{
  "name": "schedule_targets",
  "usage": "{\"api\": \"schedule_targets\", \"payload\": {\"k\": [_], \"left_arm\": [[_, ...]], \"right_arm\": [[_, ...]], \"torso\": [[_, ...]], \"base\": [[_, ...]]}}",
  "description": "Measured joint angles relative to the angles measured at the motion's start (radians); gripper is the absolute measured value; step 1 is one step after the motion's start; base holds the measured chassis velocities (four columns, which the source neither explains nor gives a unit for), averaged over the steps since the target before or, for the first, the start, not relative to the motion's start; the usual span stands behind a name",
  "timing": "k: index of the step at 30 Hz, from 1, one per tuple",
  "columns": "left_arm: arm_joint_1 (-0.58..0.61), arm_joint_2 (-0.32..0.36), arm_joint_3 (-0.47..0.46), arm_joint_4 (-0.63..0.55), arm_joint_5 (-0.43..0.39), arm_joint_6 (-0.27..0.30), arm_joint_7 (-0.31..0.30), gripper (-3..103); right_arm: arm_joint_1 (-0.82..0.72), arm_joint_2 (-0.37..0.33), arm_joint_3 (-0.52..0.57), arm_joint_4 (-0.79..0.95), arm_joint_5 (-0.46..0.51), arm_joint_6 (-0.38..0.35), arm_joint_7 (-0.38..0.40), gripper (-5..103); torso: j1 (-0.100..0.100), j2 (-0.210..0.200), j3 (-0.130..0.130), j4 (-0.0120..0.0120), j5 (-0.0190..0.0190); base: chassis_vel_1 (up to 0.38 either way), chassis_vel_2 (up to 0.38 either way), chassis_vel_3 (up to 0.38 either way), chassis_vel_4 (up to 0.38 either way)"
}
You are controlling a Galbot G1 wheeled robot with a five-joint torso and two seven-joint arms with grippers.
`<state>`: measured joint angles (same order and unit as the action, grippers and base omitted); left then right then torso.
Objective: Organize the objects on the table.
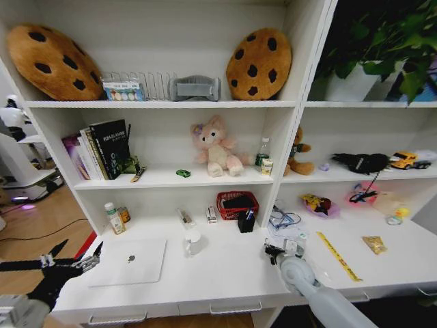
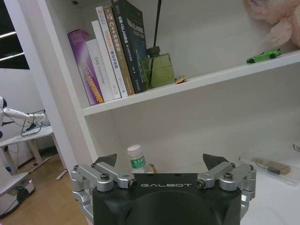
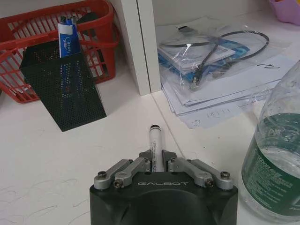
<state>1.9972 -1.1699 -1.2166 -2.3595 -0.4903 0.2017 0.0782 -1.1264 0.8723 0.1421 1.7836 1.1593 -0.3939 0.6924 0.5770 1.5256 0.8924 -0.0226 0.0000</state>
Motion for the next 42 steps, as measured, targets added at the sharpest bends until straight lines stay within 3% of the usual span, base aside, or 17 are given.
{"api": "schedule_targets", "payload": {"k": [4,8,10,11,13,15,16,19,20,22,24,27,29,35,42], "left_arm": [[0.0,0.0,0.0,0.0,0.0,0.0,0.0,100],[0.0,0.0,0.0,0.0,0.0,0.0,0.0,100],[0.0,0.0,0.0,0.0,0.0,0.0,0.0,100],[0.0,0.0,0.0,0.0,0.0,0.0,0.0,100],[0.0,0.0,0.0,0.0,0.0,0.0,0.0,100],[0.0,0.0,0.0,0.0,0.0,0.0,0.0,100],[0.0,0.0,0.0,0.0,0.0,0.0,0.0,100],[0.0,0.0,0.0,0.0,0.0,0.0,0.0,100],[0.0,0.0,0.0,0.0,0.0,0.0,0.0,100],[0.0,0.0,0.0,0.0,0.0,0.0,0.0,100],[0.0,0.0,0.0,0.0,0.0,0.0,0.0,100],[0.0,0.0,0.0,0.0,0.0,0.0,0.0,100],[0.0,0.0,0.0,0.0,0.0,0.0,0.0,100],[0.0,0.0,0.0,0.0,0.0,0.0,0.0,100],[0.0,0.0,0.0,0.0,0.0,0.0,0.0,100]], "right_arm": [[0.004,-0.002,0.0,0.001,-0.004,0.002,-0.011,10],[0.007,-0.005,-0.004,0.014,-0.085,0.025,-0.071,10],[0.02,-0.007,-0.019,0.026,-0.178,0.096,-0.152,10],[0.02,-0.007,-0.019,0.026,-0.178,0.096,-0.152,10],[0.049,-0.007,-0.04,0.029,-0.27,0.184,-0.227,10],[0.062,-0.007,-0.046,0.027,-0.303,0.209,-0.256,10],[0.096,-0.003,-0.059,0.011,-0.385,0.269,-0.309,10],[0.127,0.007,-0.074,-0.017,-0.437,0.311,-0.343,10],[0.17,0.024,-0.096,-0.064,-0.473,0.359,-0.367,10],[0.193,0.037,-0.107,-0.092,-0.489,0.386,-0.372,10],[0.242,0.076,-0.142,-0.172,-0.531,0.458,-0.384,10],[0.261,0.092,-0.152,-0.211,-0.557,0.493,-0.395,10],[0.307,0.129,-0.17,-0.311,-0.623,0.569,-0.417,10],[0.357,0.197,-0.179,-0.413,-0.678,0.646,-0.425,10],[0.355,0.217,-0.182,-0.422,-0.682,0.666,-0.43,10]], "torso": [[0.0,0.0,0.0,0.0,0.0],[0.0,0.0,0.0,0.0,0.0],[0.0,0.0,0.0,-0.0002,0.0],[0.0,0.0,0.0,-0.0002,0.0],[0.0,0.0,0.0,0.0,-0.0001],[0.0,0.0,0.0,-0.0001,0.0],[0.0,0.0,0.0,0.0,-0.0003],[0.0,0.0,0.0,0.0,-0.0002],[0.0,0.0,0.0,-0.0001,0.0],[0.0,0.0,0.0,0.0,-0.0002],[0.0,0.0,0.0,0.0002,0.0002],[0.0,0.0,0.0,0.0001,-0.0002],[0.0,0.0,0.0,0.0,0.0003],[0.0,0.0,0.0,0.0001,0.0002],[0.0,0.0,0.0,0.0,-0.0001]], "base": [[0.0,0.0,0.0,0.0],[0.0,0.0,0.0,0.0],[0.0,0.0,0.0,0.0],[0.0,0.0,0.0,0.0],[0.0,0.0,0.0,0.0],[0.0,0.0,0.0,0.0],[0.0,0.0,0.0,0.0],[0.0,0.0,0.0,0.0],[0.0,0.0,0.0,0.0],[0.0,0.0,0.0,0.0],[0.0,0.0,0.0,0.0],[0.0,0.0,0.0,0.0],[0.0,0.0,0.0,0.0],[0.0,0.0,0.0,0.0],[0.0,0.0,0.0,0.0]]}}
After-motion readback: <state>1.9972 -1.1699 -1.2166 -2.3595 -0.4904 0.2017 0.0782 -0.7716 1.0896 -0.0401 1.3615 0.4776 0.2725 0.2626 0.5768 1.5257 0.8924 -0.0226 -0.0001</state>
